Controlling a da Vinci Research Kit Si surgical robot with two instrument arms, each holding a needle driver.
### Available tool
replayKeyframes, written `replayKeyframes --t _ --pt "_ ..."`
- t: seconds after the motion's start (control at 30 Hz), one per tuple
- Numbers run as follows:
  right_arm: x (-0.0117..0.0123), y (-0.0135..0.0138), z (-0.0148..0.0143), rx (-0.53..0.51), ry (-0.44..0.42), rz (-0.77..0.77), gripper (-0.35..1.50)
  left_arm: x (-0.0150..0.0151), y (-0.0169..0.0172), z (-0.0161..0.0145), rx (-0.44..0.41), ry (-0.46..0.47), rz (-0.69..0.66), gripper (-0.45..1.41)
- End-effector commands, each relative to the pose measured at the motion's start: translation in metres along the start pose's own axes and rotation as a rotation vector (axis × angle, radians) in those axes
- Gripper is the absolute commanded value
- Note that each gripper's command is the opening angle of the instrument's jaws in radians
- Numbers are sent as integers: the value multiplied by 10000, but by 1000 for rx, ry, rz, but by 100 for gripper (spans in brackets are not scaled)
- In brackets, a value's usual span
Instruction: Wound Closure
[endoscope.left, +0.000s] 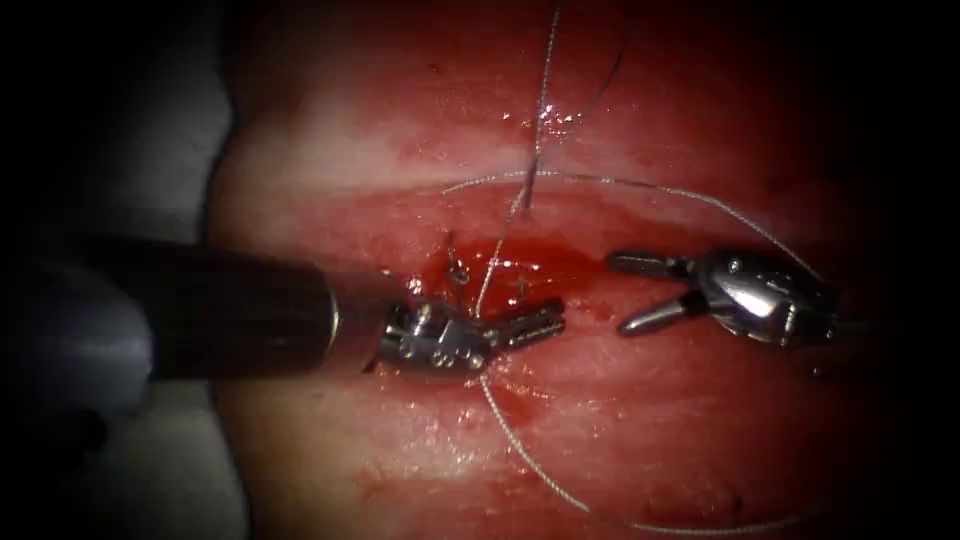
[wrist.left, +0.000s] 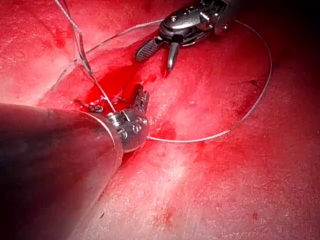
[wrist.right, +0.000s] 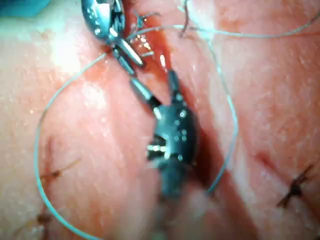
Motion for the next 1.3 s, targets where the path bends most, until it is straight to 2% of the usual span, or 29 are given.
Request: replayKeyframes --t 0.03,0.37,0.5,0.53,0.7,0.77,0.87,0.9,0.93,1.0,1.03,1.3 --pt "-10 -6 6 4 0 4 118 0 11 4 -1 -1 -8 -45" --pt "-11 -7 7 4 0 10 118 1 11 3 -23 8 -121 -45" --pt "-12 -7 7 5 0 15 118 12 13 0 -33 10 -271 -45" --pt "-12 -7 7 5 0 15 118 17 10 -2 -46 18 -357 -45" --pt "-13 -10 7 5 -1 19 118 32 3 -11 -103 50 -609 -45" --pt "-14 -11 8 5 -1 19 118 39 2 -14 -130 69 -643 -45" --pt "-15 -12 7 6 -1 29 118 52 1 -21 -183 100 -765 -45" --pt "-15 -12 7 6 -1 29 118 52 1 -21 -183 100 -765 -45" --pt "-15 -12 8 6 -1 35 118 59 2 -23 -209 105 -836 -45" --pt "-15 -12 7 6 -1 35 118 61 3 -24 -222 107 -869 -45" --pt "-16 -12 7 10 -1 35 118 65 5 -25 -256 114 -939 -45" --pt "-16 -14 7 11 -1 47 116 83 7 -32 -365 122 -1145 -45"
